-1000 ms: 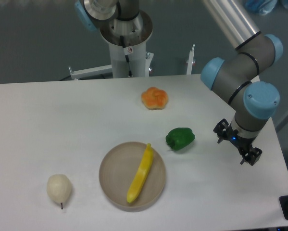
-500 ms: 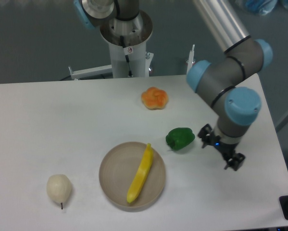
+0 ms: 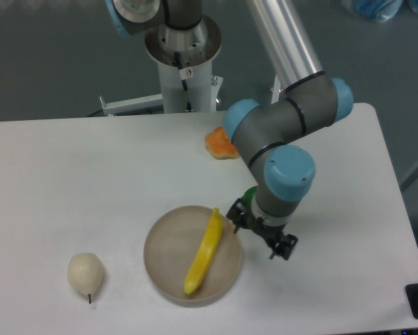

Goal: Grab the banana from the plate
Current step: 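Move the open gripper over the yellow banana on the plate, then lower the gripper and close it on the banana's stem end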

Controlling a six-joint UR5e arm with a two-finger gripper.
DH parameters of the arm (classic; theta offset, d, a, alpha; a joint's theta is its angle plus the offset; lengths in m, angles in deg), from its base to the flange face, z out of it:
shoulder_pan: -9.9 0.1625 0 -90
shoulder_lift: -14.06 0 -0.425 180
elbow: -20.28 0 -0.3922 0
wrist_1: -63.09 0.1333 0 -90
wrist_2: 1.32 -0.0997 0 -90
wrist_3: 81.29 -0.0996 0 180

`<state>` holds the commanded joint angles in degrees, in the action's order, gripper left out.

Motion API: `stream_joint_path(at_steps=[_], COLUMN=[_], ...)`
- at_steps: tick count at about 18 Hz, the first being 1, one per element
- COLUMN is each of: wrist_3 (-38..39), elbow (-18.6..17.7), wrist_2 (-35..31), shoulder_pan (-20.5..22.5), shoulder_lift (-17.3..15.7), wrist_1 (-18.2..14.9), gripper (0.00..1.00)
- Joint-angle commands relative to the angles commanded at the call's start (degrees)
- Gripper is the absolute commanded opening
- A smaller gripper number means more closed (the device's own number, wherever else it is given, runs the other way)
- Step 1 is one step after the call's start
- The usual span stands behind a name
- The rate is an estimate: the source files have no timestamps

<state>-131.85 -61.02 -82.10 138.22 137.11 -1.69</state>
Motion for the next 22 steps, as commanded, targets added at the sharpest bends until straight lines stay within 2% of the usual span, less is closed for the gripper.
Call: stream_joint_path(at_steps=[3,7,12,14,16,19,20,22], wrist_3=[8.17,12.67,13.20,12.77,13.47,13.64,13.82,14.26], elbow=[-0.09,-1.66,-7.20,-8.35,-8.53,-8.53,-8.53,-8.26], wrist_2=[-0.70,-0.88,-4.04,-4.92,-5.01,-5.10,-5.10,-4.92], shoulder_pan=[-1.94,-3.34,-4.13,-4.22,-4.31,-4.31,-4.31,-4.31], shoulder_lift=[1.05,1.23,1.14,0.97,1.14,1.14,1.14,1.14], wrist_1=[0.09,0.70,8.25,8.96,8.79,8.70,8.70,8.61], gripper=[1.00,1.00,1.00,0.99,0.77,0.56,0.44,0.32])
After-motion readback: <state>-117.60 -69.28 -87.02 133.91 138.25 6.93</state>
